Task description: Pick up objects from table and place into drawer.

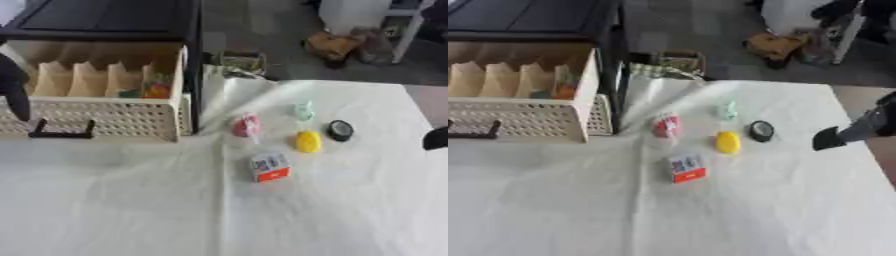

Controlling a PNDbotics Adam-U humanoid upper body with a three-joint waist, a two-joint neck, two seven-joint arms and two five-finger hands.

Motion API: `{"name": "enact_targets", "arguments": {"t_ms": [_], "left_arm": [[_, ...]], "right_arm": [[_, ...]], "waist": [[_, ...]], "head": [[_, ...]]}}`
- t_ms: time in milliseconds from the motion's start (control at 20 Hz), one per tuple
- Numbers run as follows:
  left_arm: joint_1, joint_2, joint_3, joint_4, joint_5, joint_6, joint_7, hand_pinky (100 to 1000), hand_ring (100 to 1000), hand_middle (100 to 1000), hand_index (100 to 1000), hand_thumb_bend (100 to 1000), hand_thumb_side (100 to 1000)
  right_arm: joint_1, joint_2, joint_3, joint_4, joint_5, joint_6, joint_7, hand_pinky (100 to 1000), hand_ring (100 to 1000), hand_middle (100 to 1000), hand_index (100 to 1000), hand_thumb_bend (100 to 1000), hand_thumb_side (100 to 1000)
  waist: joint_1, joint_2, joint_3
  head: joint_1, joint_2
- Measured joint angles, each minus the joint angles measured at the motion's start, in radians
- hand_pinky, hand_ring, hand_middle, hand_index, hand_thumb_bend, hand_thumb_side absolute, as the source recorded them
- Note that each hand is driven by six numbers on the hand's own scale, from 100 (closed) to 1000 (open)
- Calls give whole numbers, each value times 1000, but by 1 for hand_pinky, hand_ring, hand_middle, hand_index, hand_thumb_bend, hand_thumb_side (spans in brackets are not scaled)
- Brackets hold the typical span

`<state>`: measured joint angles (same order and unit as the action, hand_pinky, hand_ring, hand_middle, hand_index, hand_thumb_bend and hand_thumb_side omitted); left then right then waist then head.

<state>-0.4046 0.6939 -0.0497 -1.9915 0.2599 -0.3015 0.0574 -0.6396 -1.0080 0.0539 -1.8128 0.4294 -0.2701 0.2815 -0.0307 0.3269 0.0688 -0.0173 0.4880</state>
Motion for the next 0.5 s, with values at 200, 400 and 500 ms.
{"name": "enact_targets", "arguments": {"t_ms": [200, 400, 500], "left_arm": [[-1, -10, -6, 0, 4, 5, -12, 285, 338, 501, 848, 100, 620], [-1, -18, -11, 0, 4, 14, -23, 283, 336, 500, 846, 100, 616], [-2, -22, -15, 0, 5, 19, -28, 282, 334, 500, 844, 100, 613]], "right_arm": [[-24, 1, 35, 54, -7, -23, 66, 911, 856, 696, 963, 874, 596], [-48, 23, 68, 96, -9, -29, 115, 908, 855, 708, 948, 887, 582], [-68, 40, 84, 121, -9, -30, 133, 904, 848, 692, 935, 893, 574]], "waist": [[-2, 0, 5], [-3, 0, 10], [-5, 1, 15]], "head": [[-5, -1], [-10, -1], [-13, -1]]}}
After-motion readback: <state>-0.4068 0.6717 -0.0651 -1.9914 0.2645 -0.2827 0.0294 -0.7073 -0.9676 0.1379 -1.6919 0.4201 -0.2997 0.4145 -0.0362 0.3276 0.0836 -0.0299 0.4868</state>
